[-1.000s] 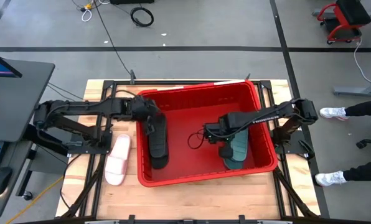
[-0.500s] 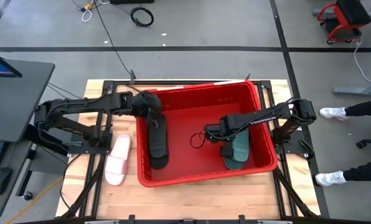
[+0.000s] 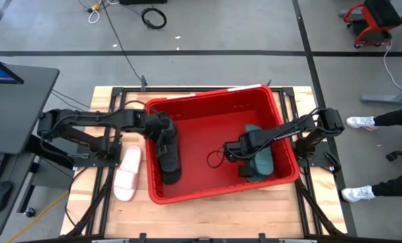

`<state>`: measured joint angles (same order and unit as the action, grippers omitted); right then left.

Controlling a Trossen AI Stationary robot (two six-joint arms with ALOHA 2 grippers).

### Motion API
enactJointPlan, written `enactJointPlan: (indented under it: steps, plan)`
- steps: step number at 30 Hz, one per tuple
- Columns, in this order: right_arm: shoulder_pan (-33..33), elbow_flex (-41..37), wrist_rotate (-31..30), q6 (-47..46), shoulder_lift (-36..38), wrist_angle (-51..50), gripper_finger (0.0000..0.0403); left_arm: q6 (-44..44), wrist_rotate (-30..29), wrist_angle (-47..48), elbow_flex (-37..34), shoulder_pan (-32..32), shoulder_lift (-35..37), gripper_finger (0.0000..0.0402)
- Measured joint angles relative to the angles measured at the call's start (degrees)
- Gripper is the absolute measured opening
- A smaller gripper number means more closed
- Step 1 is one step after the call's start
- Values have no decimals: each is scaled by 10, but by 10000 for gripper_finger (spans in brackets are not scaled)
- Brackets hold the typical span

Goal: Pick and place slides into bin
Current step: Stack the green slides on top of the other green slides inside the container, then put the bottom pink slide into the middle of the container

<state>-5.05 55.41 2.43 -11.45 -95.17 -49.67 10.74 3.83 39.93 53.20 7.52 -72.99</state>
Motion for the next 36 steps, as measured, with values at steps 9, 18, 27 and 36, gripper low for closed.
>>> enactJointPlan:
  steps: [9, 18, 27, 36]
  plan:
    - [6, 72, -37, 18, -3, -58, 366, -111, -26, 51, 45, 80, 0, 15]
    - [33, 204, -88, 63, 3, 12, 366, -105, -25, 41, 174, 65, 0, 15]
    - [52, 173, -99, 71, 93, 165, 366, 14, 28, 107, 407, -24, 1, 26]
    - [54, 135, -107, 149, 152, 281, 366, 384, 26, 405, 520, -164, 7, 116]
